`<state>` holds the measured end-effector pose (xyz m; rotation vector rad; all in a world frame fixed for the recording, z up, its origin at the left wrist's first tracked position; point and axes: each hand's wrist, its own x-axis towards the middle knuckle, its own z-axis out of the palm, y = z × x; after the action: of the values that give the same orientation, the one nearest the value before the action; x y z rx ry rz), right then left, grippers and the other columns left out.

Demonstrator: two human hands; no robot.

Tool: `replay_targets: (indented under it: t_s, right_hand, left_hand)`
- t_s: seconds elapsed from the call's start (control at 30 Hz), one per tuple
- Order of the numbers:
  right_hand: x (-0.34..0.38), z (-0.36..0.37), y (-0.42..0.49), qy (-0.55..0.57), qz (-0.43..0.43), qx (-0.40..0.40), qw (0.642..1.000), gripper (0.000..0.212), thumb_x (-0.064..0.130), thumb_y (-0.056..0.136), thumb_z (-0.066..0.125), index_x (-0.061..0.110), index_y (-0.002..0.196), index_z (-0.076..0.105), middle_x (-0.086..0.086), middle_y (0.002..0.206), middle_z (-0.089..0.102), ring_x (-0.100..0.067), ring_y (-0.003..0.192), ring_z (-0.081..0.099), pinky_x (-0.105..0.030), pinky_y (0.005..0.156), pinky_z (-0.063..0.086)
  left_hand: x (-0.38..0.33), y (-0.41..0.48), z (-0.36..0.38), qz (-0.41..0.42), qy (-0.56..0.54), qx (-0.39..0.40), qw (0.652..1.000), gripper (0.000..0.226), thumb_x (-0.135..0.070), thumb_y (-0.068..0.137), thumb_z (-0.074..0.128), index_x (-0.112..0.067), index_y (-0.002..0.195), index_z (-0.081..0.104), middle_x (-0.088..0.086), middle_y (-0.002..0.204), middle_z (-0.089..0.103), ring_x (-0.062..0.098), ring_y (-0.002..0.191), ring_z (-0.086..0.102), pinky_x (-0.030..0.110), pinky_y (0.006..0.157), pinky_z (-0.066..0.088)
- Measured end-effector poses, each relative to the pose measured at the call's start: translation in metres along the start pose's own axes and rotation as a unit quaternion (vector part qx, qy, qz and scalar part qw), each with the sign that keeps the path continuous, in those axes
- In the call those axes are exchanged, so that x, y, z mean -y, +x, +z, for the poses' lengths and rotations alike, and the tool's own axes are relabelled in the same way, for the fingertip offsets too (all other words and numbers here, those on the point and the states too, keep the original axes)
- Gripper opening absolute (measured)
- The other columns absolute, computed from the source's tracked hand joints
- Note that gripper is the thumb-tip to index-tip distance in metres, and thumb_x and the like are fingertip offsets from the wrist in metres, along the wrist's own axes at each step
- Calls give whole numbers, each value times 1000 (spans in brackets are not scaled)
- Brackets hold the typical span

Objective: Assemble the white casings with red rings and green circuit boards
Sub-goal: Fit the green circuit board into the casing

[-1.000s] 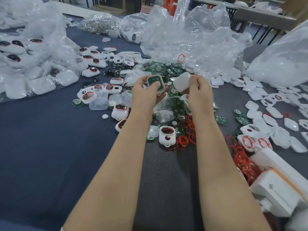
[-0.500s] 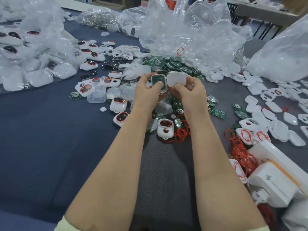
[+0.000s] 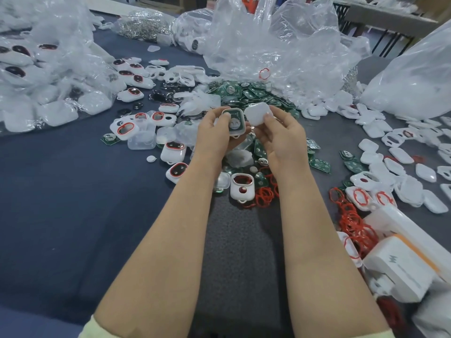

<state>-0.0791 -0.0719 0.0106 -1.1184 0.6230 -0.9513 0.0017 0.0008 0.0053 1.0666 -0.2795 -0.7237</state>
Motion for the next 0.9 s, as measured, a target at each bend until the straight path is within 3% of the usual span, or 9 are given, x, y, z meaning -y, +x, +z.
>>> replay_targets:
  t_s: [0.13, 0.27, 0.33, 0.47, 0.67, 0.83, 0.9]
  right_hand:
    - [1, -1, -1, 31, 29, 3, 999, 23, 2, 95, 52, 0, 119, 54, -11, 97, 64, -15, 77, 63, -19, 64, 54]
    - [0, 0, 0, -27, -9, 5, 1000, 12, 2, 94, 55, 8, 104, 56, -7, 91, 66, -17, 82, 65, -23, 70, 56]
    - [-2, 0, 0, -68, -37, -1, 997, 12, 1, 93, 56, 12, 98, 55, -8, 90, 66, -19, 82, 67, -28, 75, 57]
    - [-4, 1, -1, -115, -56, -34, 991, 19, 2, 89, 59, 10, 103, 50, -16, 102, 63, -30, 93, 67, -36, 81, 57]
    - [-3, 0, -3, -229, -81, 1, 970, 30, 10, 87, 62, 18, 116, 60, -9, 91, 67, -14, 77, 60, -26, 73, 52]
    - [-5, 3, -4, -263, -71, -14, 962, 24, 14, 85, 66, 14, 108, 59, -13, 103, 67, -28, 92, 66, -46, 88, 53]
    - [-5, 4, -5, -321, -103, -13, 941, 29, 18, 85, 67, 17, 112, 57, -8, 108, 64, -23, 92, 64, -35, 87, 53]
  left_hand:
    - [-1, 0, 0, -8, -3, 1, 1000, 16, -7, 99, 41, -8, 110, 54, 15, 100, 63, 25, 86, 66, 29, 69, 59]
    - [0, 1, -1, -9, 17, 2, 1000, 15, -8, 98, 47, -10, 110, 55, 19, 119, 60, 27, 98, 65, 30, 74, 60]
    - [1, 1, -2, -1, 34, 8, 999, 20, -7, 95, 51, -10, 114, 55, 18, 119, 61, 28, 104, 65, 30, 75, 60]
    - [1, -1, -3, 24, 45, 9, 999, 29, 1, 90, 56, -12, 116, 54, 11, 101, 67, 23, 94, 69, 22, 69, 58]
    - [1, -1, -2, 41, 53, -4, 998, 31, 2, 93, 54, -12, 120, 52, 16, 107, 65, 18, 86, 68, 18, 67, 57]
    - [2, -1, -2, 49, 50, -23, 997, 34, 3, 93, 54, -9, 124, 51, 17, 107, 63, 13, 79, 65, 18, 66, 57]
    - [1, -1, -2, 45, 39, -27, 998, 33, 4, 93, 53, -10, 123, 52, 17, 108, 63, 12, 80, 65, 19, 67, 57]
